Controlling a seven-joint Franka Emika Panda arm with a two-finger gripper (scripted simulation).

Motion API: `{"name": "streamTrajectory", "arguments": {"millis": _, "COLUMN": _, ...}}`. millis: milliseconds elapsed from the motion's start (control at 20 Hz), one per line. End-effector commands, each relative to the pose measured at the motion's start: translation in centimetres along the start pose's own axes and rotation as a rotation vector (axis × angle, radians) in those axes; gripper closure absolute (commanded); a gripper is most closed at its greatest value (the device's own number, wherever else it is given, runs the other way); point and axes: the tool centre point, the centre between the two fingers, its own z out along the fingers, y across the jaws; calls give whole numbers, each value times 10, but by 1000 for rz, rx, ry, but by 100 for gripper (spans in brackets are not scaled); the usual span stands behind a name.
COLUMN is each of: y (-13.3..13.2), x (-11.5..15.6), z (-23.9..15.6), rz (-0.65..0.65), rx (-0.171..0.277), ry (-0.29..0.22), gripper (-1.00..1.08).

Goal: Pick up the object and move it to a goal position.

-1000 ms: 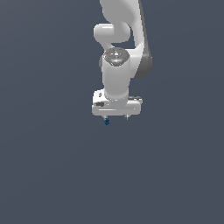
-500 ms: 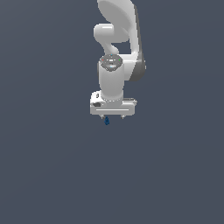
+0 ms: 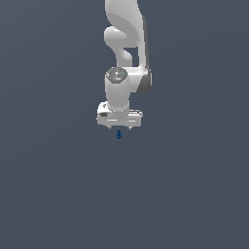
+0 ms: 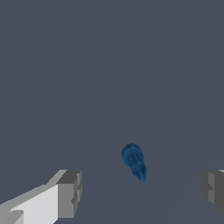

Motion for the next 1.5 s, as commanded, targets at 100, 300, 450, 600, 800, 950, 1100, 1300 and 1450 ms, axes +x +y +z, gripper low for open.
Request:
{"name": "streamTrajectory", "arguments": {"millis": 100, "y": 7, "x": -13, "z": 10, "rz": 10, "rx": -4, "ry": 2, "gripper": -92}}
{"name": "streamTrajectory", "arguments": {"millis": 300, "y": 9, "x": -17, "z": 14, "rz": 13, "rx": -5, "ry": 2, "gripper": -92}}
{"name": "streamTrajectory", "arguments": {"millis": 450, "y": 9, "x": -17, "z": 13, "rz": 13, "rx": -5, "ry": 1, "gripper": -92}}
{"name": "streamTrajectory", "arguments": {"millis": 600, "y": 9, "x": -17, "z": 18, "rz": 13, "rx": -5, "ry": 1, "gripper": -92}}
{"name": "streamTrajectory", "arguments": {"millis": 800, "y": 9, "x": -18, "z": 32, "rz": 13, "rx": -5, "ry": 1, "gripper": -92}}
{"name": "streamTrajectory", "arguments": {"millis": 950, "y": 10, "x": -18, "z": 47, "rz": 14, "rx": -5, "ry": 2, "gripper": -92}}
{"name": "streamTrajectory", "arguments": {"millis": 1100, "y": 10, "x": -18, "z": 58, "rz": 14, "rx": -5, "ry": 2, "gripper": -92}}
{"name": "streamTrajectory", "arguments": {"millis": 1300, "y": 10, "x": -18, "z": 64, "rz": 14, "rx": -5, "ry": 2, "gripper": -92}}
{"name": "streamTrajectory", "arguments": {"millis": 1450, "y": 10, "x": -18, "z": 64, "rz": 14, "rx": -5, "ry": 2, "gripper": 108}}
